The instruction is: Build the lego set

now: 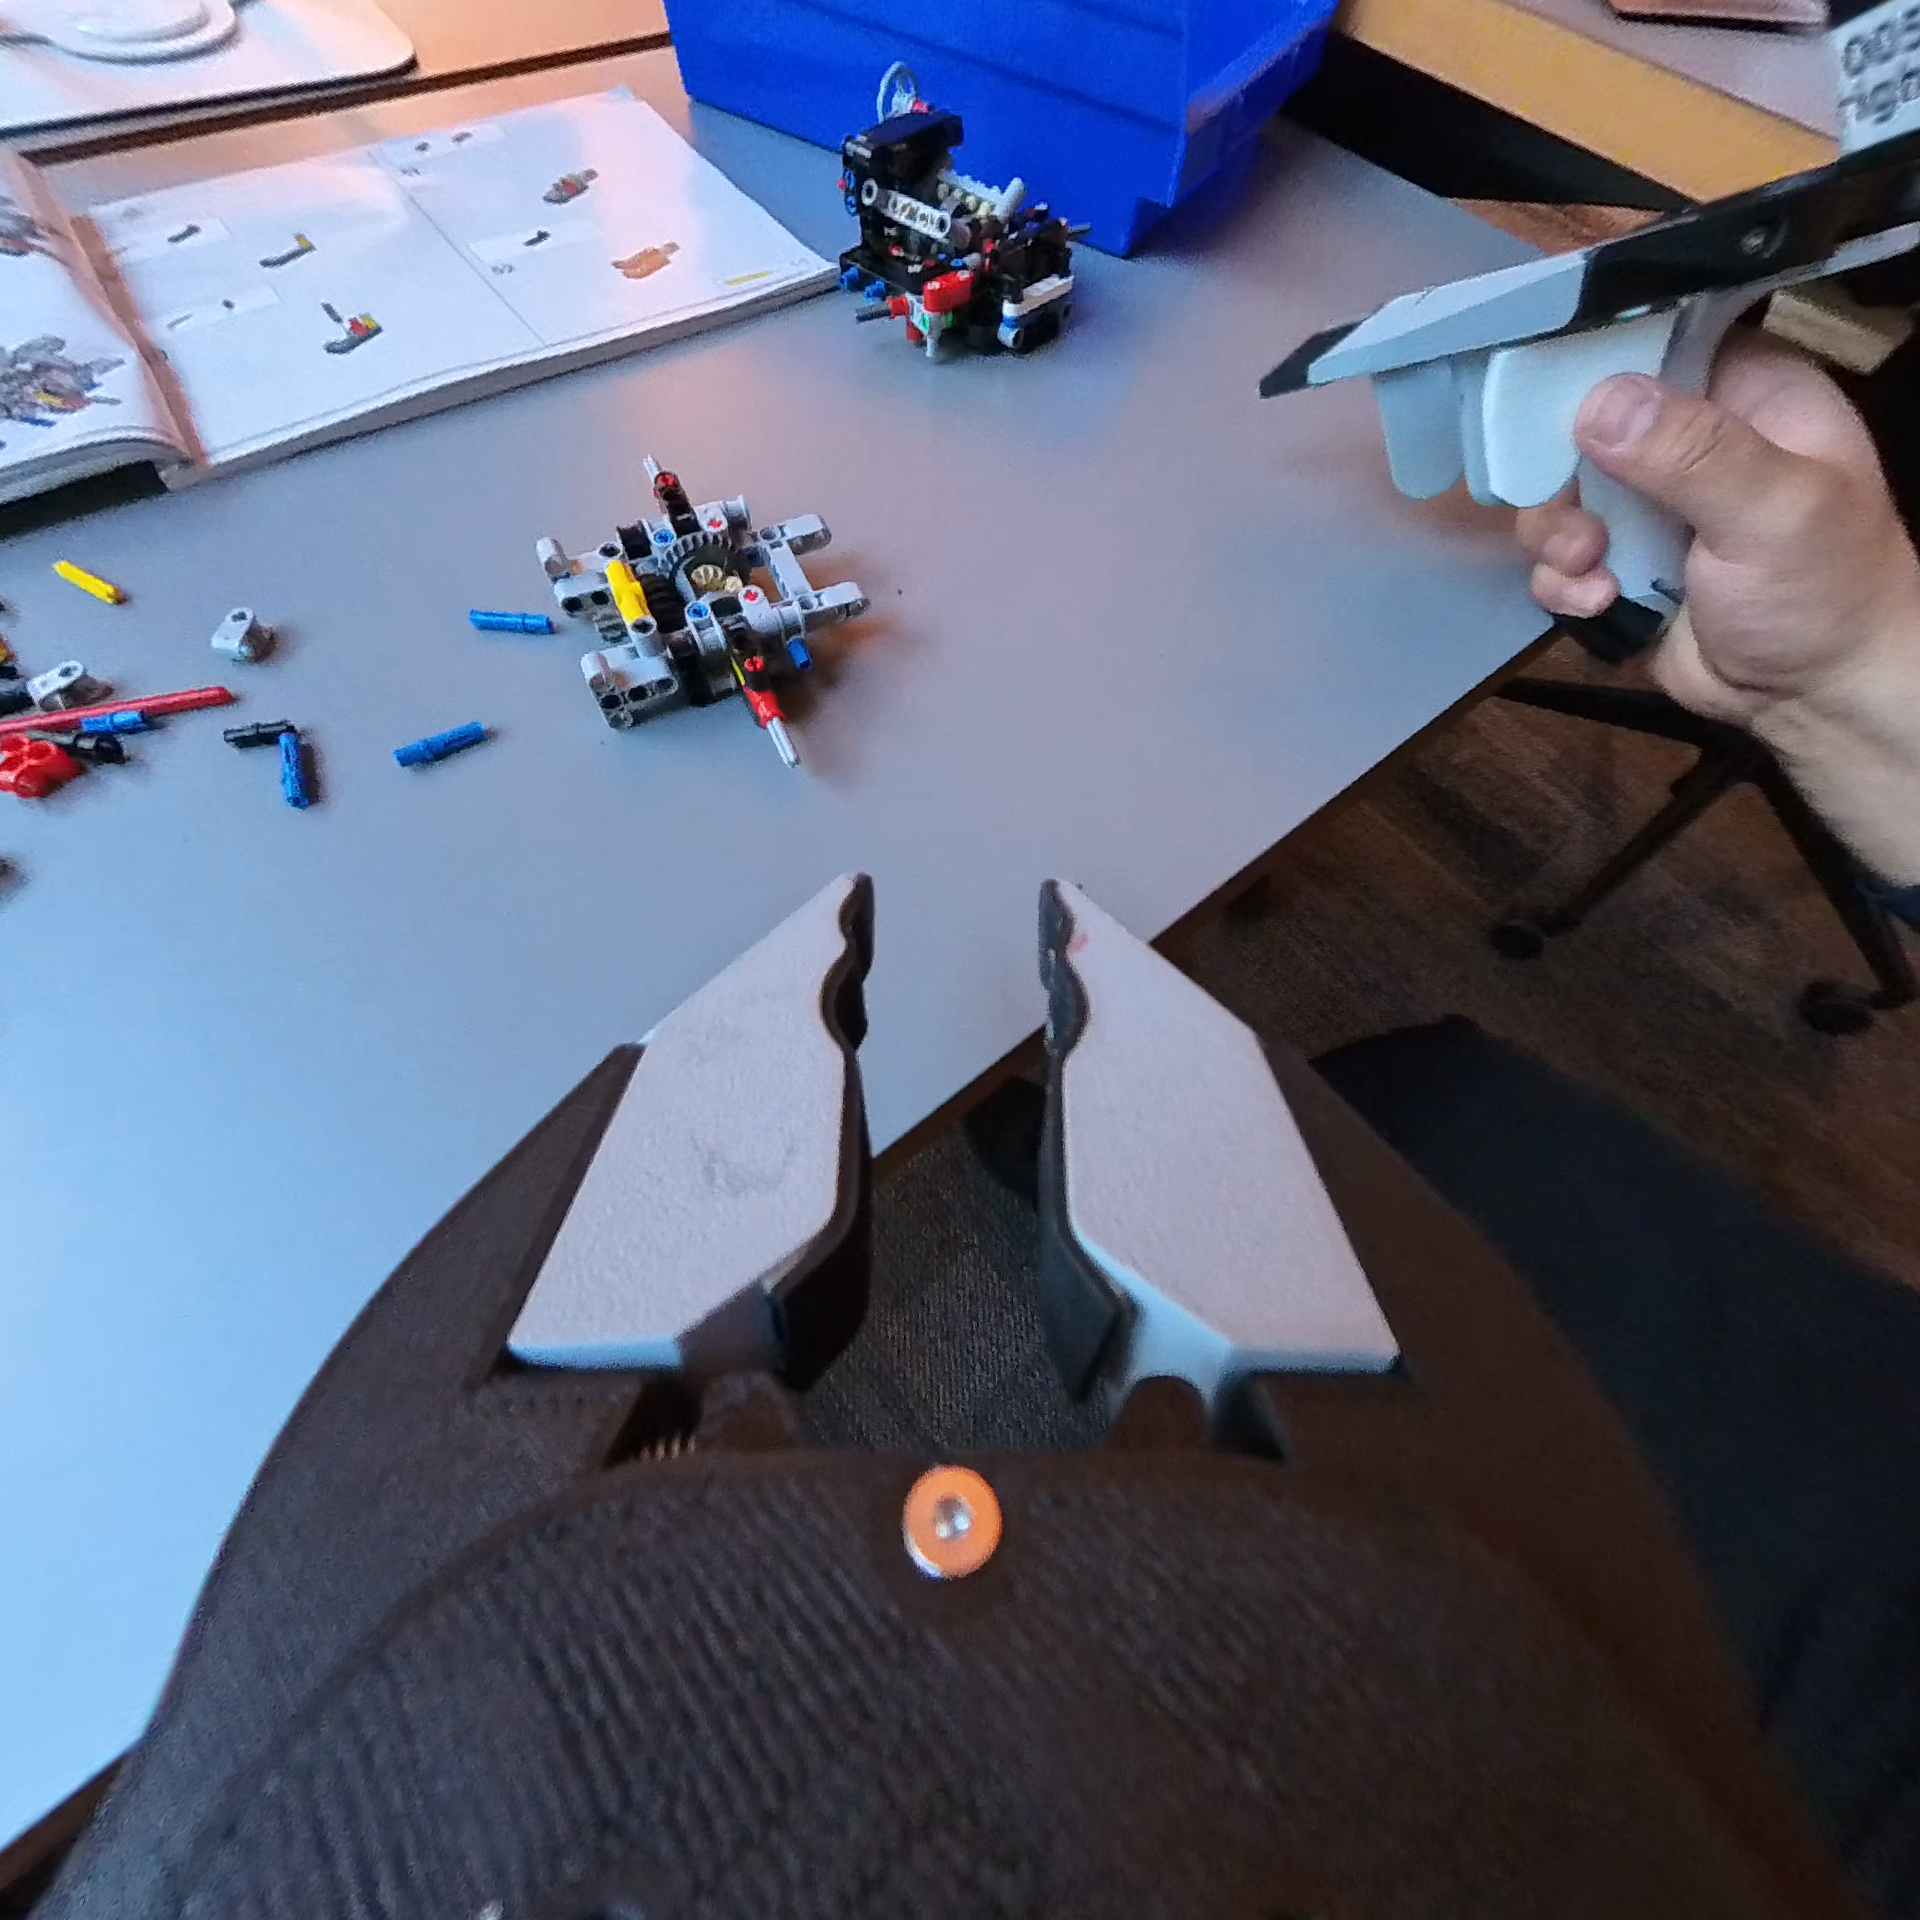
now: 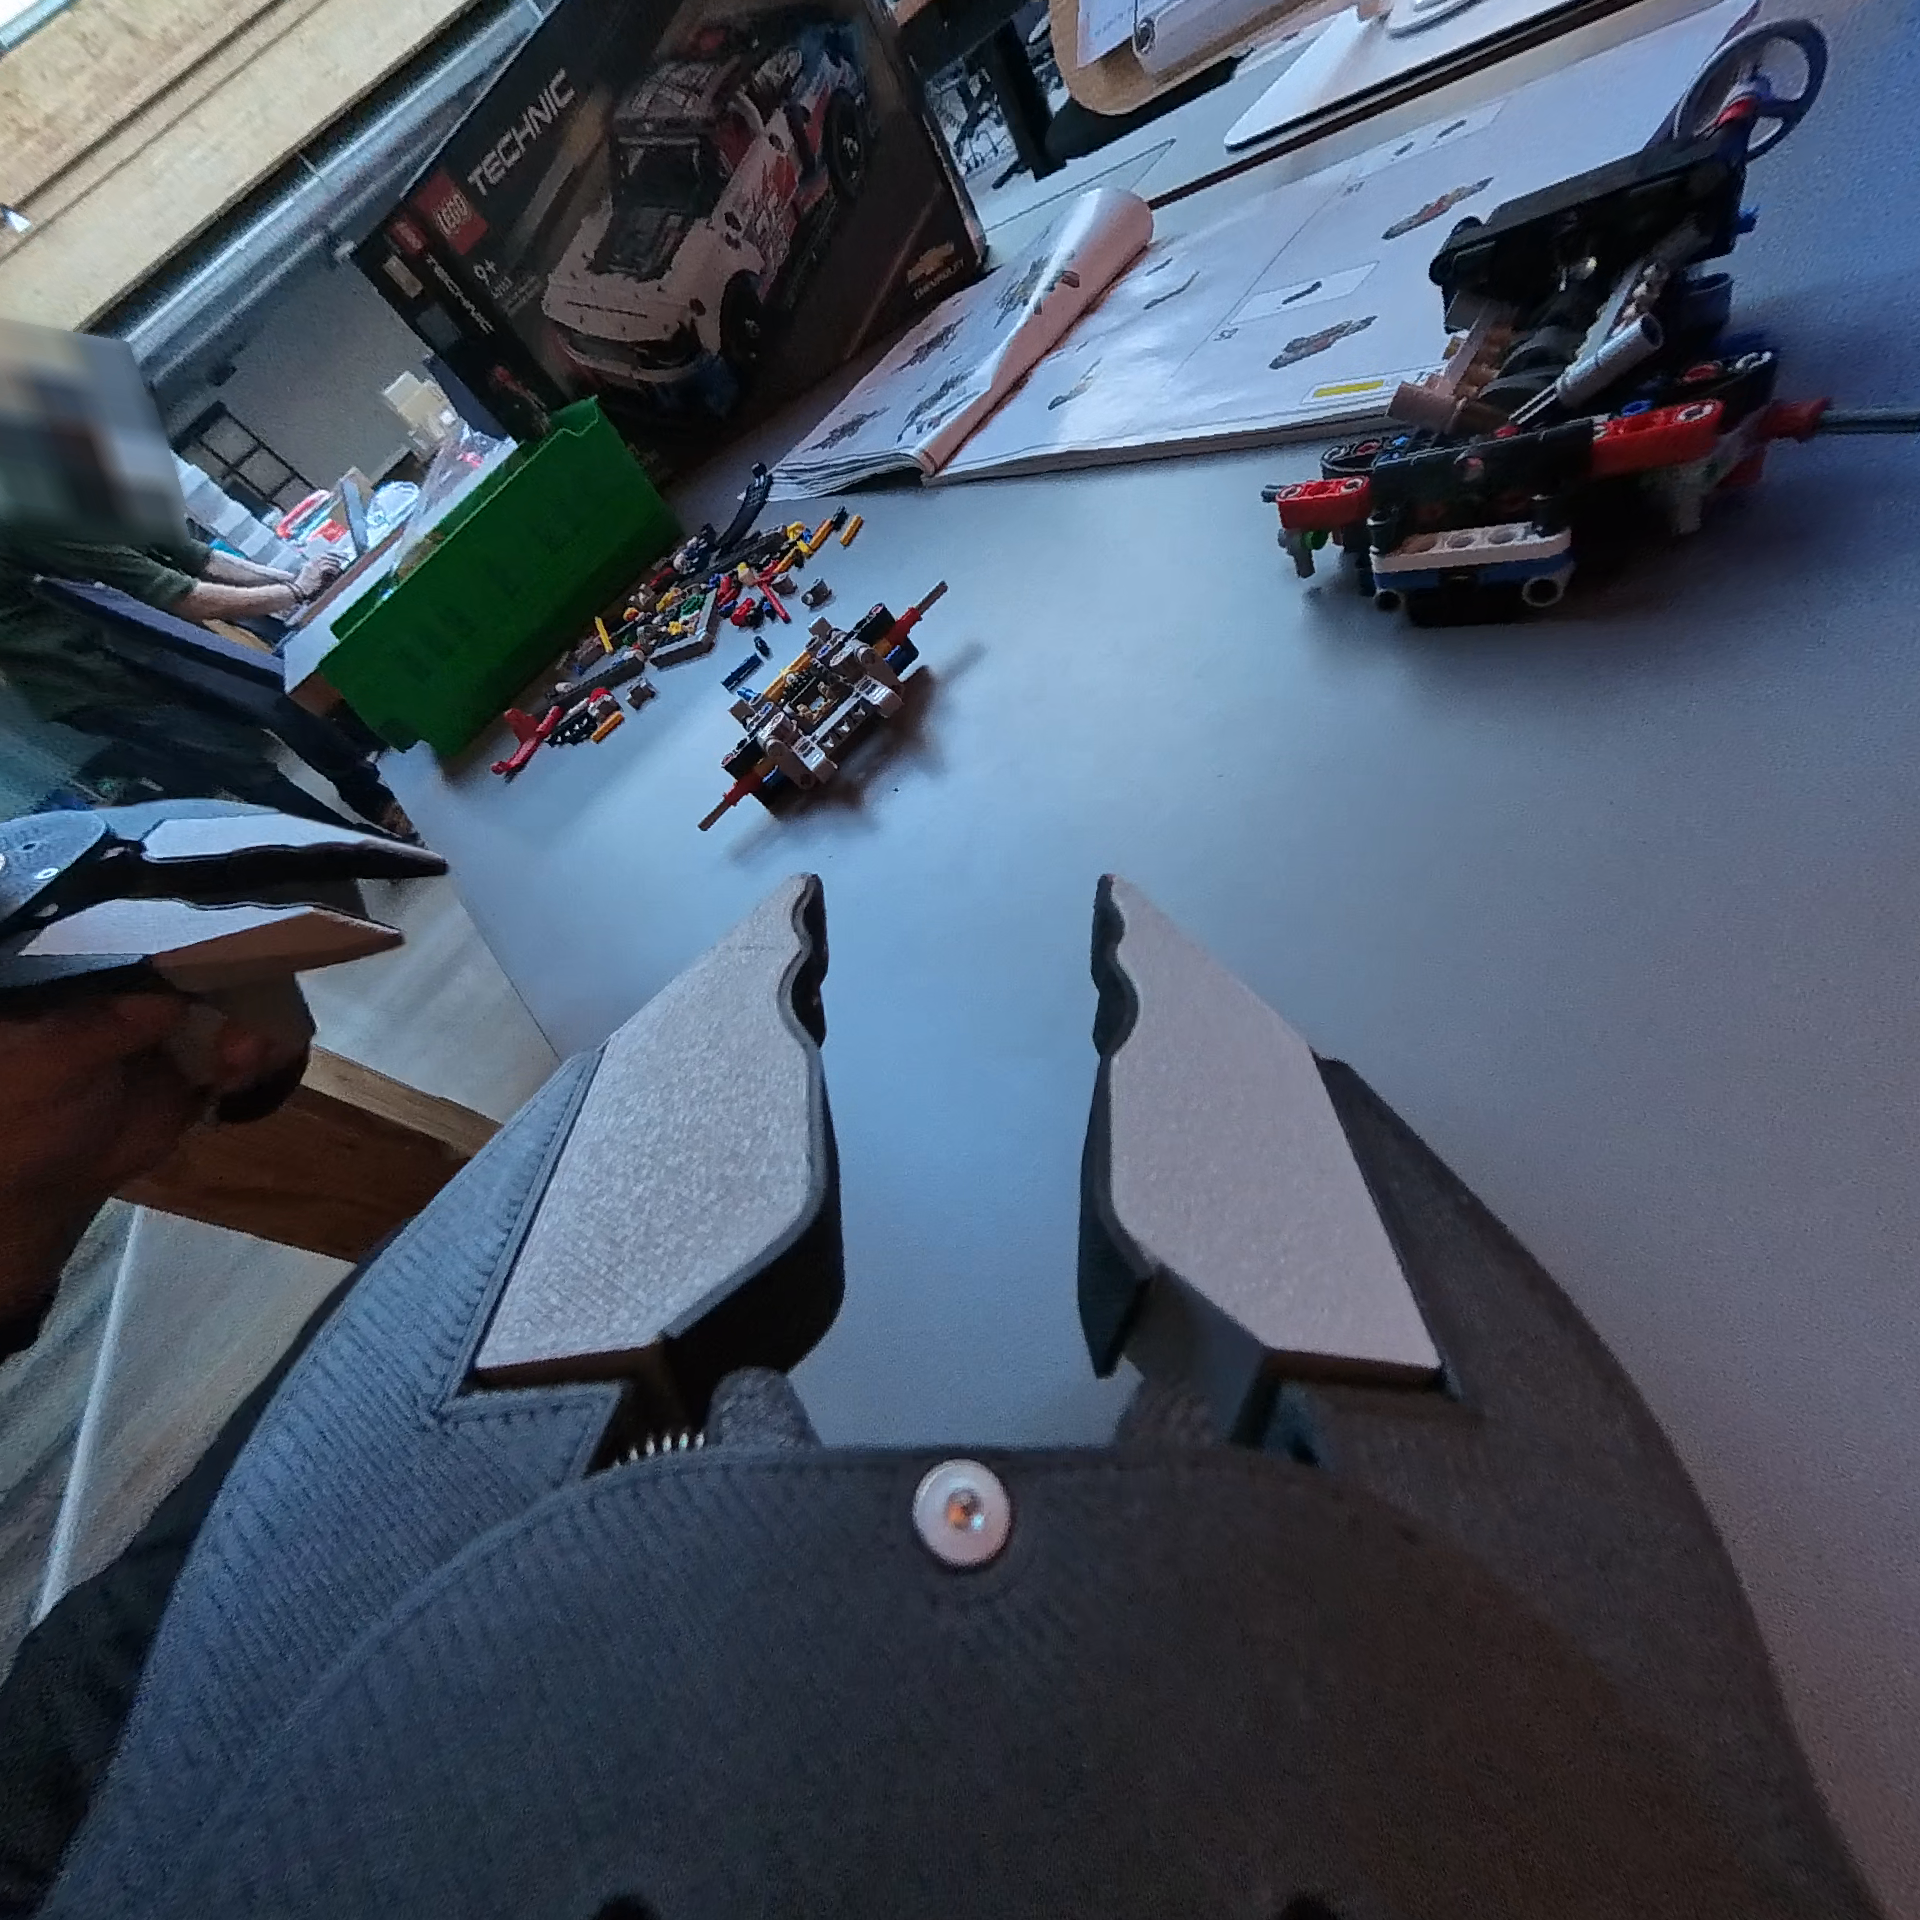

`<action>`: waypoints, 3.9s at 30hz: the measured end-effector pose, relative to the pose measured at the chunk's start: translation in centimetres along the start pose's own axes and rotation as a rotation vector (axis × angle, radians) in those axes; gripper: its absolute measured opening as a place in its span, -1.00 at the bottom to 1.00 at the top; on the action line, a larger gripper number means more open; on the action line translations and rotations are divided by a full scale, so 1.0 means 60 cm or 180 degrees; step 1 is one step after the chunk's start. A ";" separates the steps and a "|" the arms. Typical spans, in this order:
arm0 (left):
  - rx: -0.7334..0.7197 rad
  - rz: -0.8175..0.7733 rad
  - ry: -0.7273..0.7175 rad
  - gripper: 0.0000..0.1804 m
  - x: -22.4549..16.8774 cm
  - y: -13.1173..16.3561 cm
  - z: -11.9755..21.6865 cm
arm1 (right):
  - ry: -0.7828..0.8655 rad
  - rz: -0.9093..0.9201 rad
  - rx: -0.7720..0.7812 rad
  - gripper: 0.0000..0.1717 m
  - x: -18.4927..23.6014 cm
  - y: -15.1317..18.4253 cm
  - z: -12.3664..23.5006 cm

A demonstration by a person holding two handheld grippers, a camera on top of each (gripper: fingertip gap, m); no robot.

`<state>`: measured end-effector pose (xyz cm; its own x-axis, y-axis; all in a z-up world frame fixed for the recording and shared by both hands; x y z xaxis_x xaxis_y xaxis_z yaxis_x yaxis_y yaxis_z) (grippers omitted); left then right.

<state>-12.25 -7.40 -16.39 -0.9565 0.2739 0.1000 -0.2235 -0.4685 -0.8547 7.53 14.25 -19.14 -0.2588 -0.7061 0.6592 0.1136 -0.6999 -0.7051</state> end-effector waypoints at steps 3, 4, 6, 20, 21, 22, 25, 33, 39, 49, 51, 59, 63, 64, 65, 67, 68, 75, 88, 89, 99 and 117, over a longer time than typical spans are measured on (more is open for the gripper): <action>-0.0201 -0.0127 0.0146 -0.65 0.007 -0.017 0.007 | -0.0007 -0.0043 -0.0007 -0.54 -0.002 -0.001 0.000; -0.0301 -0.0187 0.0243 -0.65 0.009 -0.024 0.010 | 0.0007 -0.0062 0.0017 -0.54 -0.003 0.000 -0.001; -0.0443 -0.0320 0.0425 -0.61 0.016 -0.037 0.011 | 0.0034 -0.0107 0.0053 -0.57 -0.006 0.001 -0.004; -0.0702 -0.0582 0.1006 -0.65 0.101 -0.029 -0.005 | 0.0064 0.0369 0.0087 -0.72 0.024 0.058 0.014; -0.0672 -0.0562 0.0995 -0.65 0.104 -0.023 -0.002 | 0.0130 0.0415 0.0032 -0.56 0.022 0.054 0.017; -0.0666 -0.0526 0.0985 -0.65 0.107 -0.020 0.004 | 0.0206 0.0400 0.0009 -0.36 0.019 0.048 0.018; -0.0607 -0.0455 0.0931 -0.64 0.115 -0.014 0.016 | 0.0134 0.0268 0.0015 -0.24 0.033 0.025 0.020; -0.0481 -0.0182 0.1192 -0.63 0.087 0.029 0.025 | 0.1100 0.0753 -0.0690 -0.24 -0.006 -0.091 0.047; -0.0416 -0.0360 0.1235 -0.68 0.059 0.038 0.036 | 0.1738 0.0605 -0.0592 -0.18 -0.113 -0.198 0.013; -0.0164 -0.0461 0.1067 -0.72 0.094 0.013 -0.010 | 0.1962 0.1220 0.0065 -0.97 -0.162 -0.222 -0.084; -0.0051 -0.0464 0.0972 -0.74 0.112 0.001 -0.027 | 0.2116 0.1300 0.0115 -0.98 -0.155 -0.220 -0.092; 0.0126 -0.0409 0.0992 -0.67 0.153 -0.095 -0.097 | 0.1491 0.1011 -0.0689 -0.83 -0.118 -0.234 -0.015; 0.0066 -0.0515 0.0914 -0.67 0.142 -0.111 -0.130 | 0.1093 0.0802 -0.1568 -0.71 -0.120 -0.268 0.069; 0.0006 -0.0515 0.0882 -0.67 0.136 -0.111 -0.133 | 0.0997 0.0738 -0.1638 -0.67 -0.122 -0.270 0.075; -0.0056 -0.0494 0.0848 -0.68 0.129 -0.109 -0.133 | 0.0920 0.0711 -0.1675 -0.62 -0.122 -0.270 0.075; -0.0103 -0.0441 0.0827 -0.68 0.114 -0.098 -0.127 | 0.0846 0.0751 -0.1590 -0.59 -0.121 -0.266 0.060; -0.0098 -0.0473 0.0771 -0.68 0.108 -0.092 -0.120 | 0.0850 0.0803 -0.1484 -0.57 -0.120 -0.262 0.047; -0.0133 -0.0504 0.0482 -0.62 0.094 -0.052 -0.060 | 0.0890 0.1161 -0.1068 -0.57 -0.112 -0.238 -0.007; -0.0283 -0.0794 0.0786 -0.64 0.149 0.046 -0.002 | 0.1011 0.1318 -0.1026 -0.64 -0.101 -0.212 -0.028; -0.0308 -0.0844 0.0811 -0.65 0.154 0.047 -0.001 | 0.1008 0.1348 -0.0979 -0.65 -0.096 -0.206 -0.034; -0.0479 -0.0943 0.1154 -0.68 0.176 0.035 -0.037 | 0.1737 0.1403 0.0093 -0.52 -0.108 -0.141 -0.122; 0.0229 -0.1375 0.0624 -0.65 0.317 -0.161 -0.187 | 0.1220 0.1396 0.0044 -0.56 -0.075 -0.110 -0.079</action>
<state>-26.18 11.77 -11.93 -0.7216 0.6062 0.3344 -0.6117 -0.3320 -0.7180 3.38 22.56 -18.69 -0.5133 -0.8427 0.1627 0.3003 -0.3539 -0.8857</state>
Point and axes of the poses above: each gripper's, where its closed fingertips meet, z back along the fingers, y out of its underside, x = y × z across the jaws, the point moved 6 cm from there along z, back along the fingers, and after that the axes turned 11 degrees about -z, right-handed, at the moved point
